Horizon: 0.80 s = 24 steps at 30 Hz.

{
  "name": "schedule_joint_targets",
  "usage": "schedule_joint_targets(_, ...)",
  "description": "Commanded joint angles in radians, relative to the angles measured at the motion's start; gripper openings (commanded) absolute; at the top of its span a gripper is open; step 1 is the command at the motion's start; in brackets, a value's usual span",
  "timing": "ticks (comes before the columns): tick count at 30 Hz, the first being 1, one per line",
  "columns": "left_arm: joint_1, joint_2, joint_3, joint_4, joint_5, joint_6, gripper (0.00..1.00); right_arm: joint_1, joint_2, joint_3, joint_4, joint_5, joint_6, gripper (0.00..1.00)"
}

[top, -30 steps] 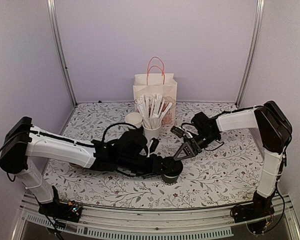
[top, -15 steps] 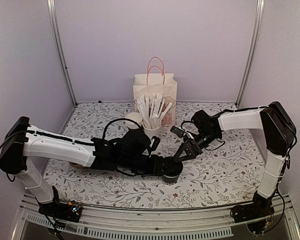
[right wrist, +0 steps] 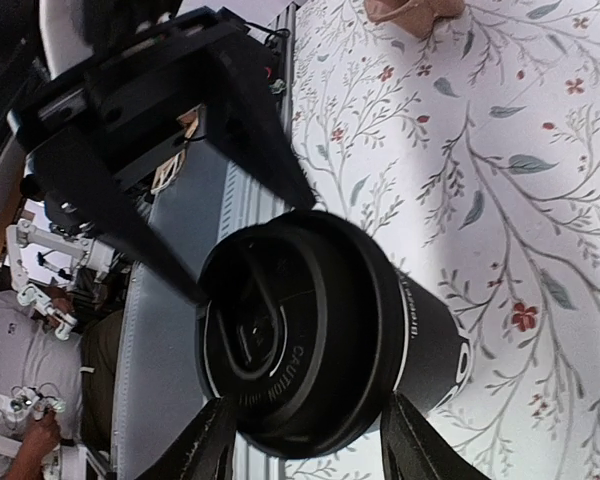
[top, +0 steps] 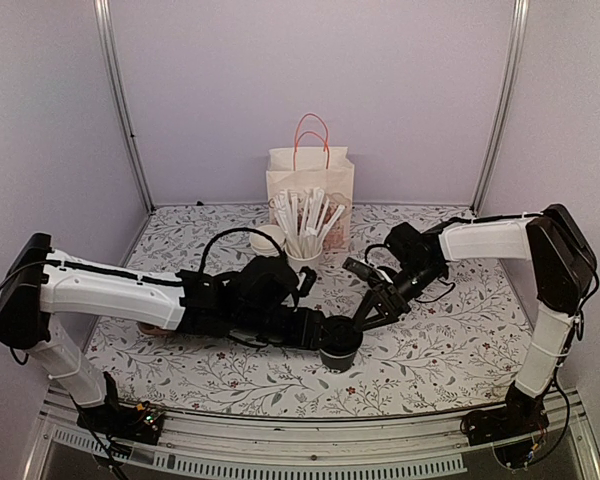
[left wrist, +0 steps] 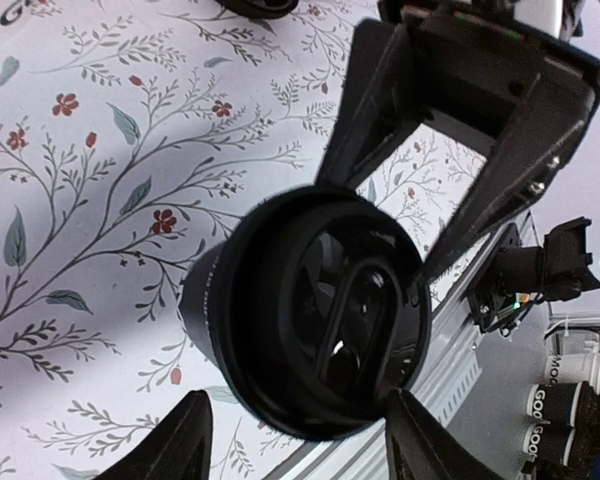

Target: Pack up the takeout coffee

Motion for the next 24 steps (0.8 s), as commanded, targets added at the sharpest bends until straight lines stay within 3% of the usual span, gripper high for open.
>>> schedule_joint_targets(1,0.058,0.019,-0.025,-0.141,-0.182,0.029,0.61,0.055,-0.048,-0.026,-0.126,-0.074,-0.042,0.52)
schedule_joint_targets(10,0.038,0.007,0.017,-0.132,-0.178,0.045,0.65,0.018,-0.053,-0.022,-0.138,-0.072,-0.045,0.54)
schedule_joint_targets(24,-0.030,0.018,0.043,-0.070,-0.129,0.060,0.63,0.009,-0.058,-0.029,-0.136,-0.038,-0.045,0.54)
